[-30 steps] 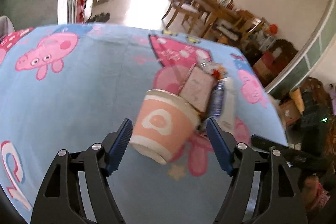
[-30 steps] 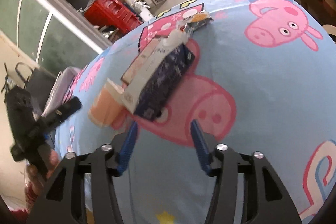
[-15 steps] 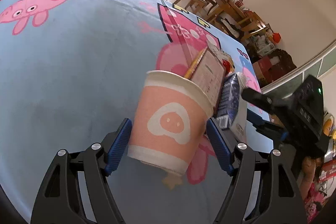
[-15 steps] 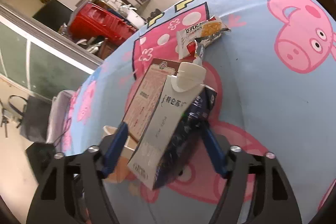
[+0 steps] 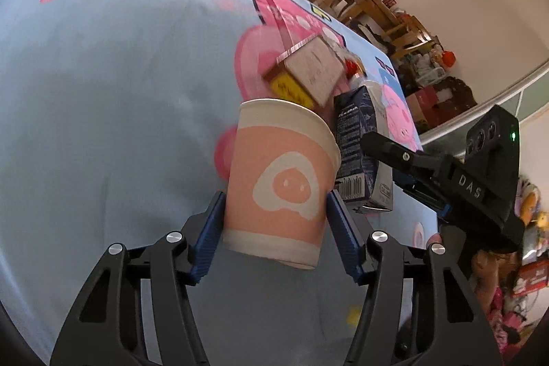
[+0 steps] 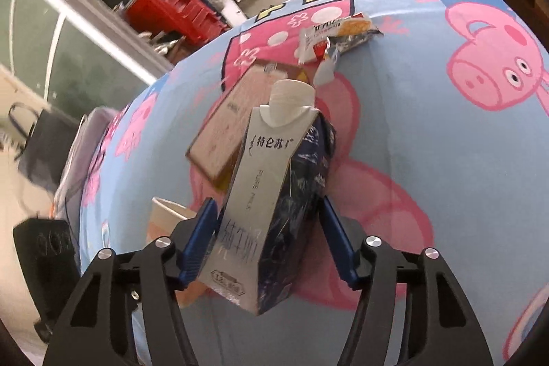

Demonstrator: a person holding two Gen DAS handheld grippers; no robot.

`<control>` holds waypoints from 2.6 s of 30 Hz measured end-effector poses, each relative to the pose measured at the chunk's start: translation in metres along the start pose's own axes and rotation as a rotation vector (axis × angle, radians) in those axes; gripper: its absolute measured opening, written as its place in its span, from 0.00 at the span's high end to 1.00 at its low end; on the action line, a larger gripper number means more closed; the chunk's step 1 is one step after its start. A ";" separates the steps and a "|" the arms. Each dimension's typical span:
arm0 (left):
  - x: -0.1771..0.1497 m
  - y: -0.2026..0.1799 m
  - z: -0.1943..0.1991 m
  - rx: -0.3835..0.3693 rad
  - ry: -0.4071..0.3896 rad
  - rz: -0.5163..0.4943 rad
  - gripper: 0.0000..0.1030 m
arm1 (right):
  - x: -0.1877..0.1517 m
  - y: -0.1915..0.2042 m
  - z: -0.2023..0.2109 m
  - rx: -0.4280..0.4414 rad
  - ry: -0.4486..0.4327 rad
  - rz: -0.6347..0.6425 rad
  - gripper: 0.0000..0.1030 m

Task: Collect trash
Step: 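Grasp the pink paper cup with the left tool while the right tool grasps the white milk carton, then lift the pink cup and milk carton off the table with both tools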

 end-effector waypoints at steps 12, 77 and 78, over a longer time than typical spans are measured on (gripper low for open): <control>-0.020 0.005 0.021 -0.126 0.068 0.106 0.33 | -0.037 -0.005 0.045 -0.036 -0.002 0.122 0.47; -0.033 -0.030 -0.007 -0.158 0.091 0.007 0.54 | -0.081 -0.020 0.060 -0.242 -0.056 0.228 0.45; -0.033 -0.030 -0.007 -0.158 0.083 -0.001 0.57 | -0.080 -0.019 0.060 -0.243 -0.060 0.231 0.43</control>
Point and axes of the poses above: each gripper's, at about its wrist camera, not at the fingertips, and z roughly against the way its jaws point, y to its left, x to its top, the point moved 1 cm from there along -z, roughly the way its jaws point, and after that the axes turned 10 degrees about -y, right-handed, at the moved point
